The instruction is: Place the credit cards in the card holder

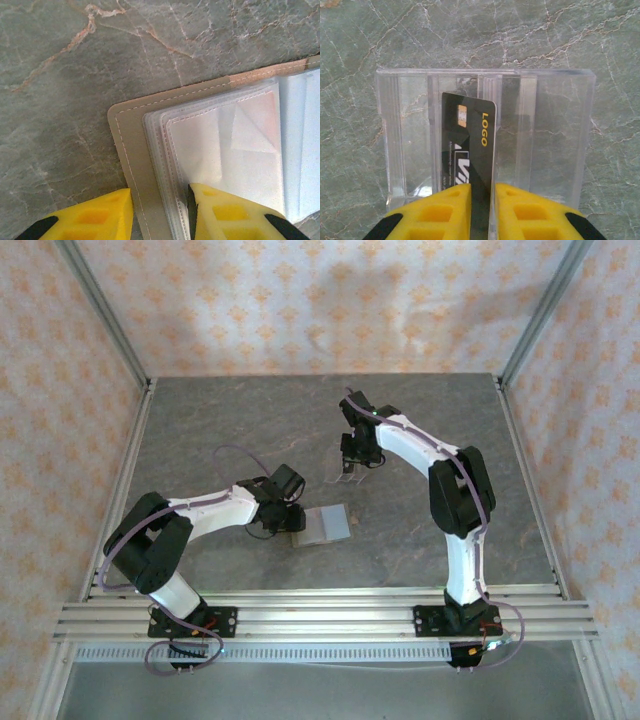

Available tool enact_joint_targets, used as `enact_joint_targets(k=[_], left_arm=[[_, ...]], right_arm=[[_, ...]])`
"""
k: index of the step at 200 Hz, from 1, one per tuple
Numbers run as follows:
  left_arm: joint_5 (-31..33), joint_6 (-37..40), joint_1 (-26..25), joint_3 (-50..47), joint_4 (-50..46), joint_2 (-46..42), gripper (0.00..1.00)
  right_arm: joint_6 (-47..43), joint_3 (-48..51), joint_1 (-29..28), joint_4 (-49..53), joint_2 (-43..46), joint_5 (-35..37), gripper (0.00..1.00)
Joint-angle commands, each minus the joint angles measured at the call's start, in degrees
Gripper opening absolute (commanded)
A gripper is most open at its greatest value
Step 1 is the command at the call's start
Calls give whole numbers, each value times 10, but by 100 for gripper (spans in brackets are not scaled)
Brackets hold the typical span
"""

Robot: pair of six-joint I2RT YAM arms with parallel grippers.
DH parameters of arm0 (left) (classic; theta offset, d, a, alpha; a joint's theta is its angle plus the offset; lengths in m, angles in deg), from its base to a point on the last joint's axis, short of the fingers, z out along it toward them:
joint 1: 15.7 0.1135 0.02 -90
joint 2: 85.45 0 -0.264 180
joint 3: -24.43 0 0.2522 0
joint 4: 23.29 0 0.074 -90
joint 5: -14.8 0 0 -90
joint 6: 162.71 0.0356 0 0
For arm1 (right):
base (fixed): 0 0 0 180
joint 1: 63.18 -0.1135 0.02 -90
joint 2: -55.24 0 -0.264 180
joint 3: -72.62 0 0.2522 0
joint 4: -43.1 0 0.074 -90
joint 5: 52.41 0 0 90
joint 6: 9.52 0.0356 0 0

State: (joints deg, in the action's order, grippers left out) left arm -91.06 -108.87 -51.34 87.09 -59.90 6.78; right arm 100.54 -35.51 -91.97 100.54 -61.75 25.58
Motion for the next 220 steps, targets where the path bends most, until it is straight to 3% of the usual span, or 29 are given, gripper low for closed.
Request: enact_joint_targets(k=[1,92,220], left_arm=[[26,-6,-3,-26,-29,17,33],[26,-7,-2,-30,-25,19,32],[25,-7,-2,-36,-22,13,32]], right_arm=[[-4,-7,2,0,-7,-5,17],[-10,-6,1,-5,19,-17,0],[-25,-13,1,6,60,-36,0]])
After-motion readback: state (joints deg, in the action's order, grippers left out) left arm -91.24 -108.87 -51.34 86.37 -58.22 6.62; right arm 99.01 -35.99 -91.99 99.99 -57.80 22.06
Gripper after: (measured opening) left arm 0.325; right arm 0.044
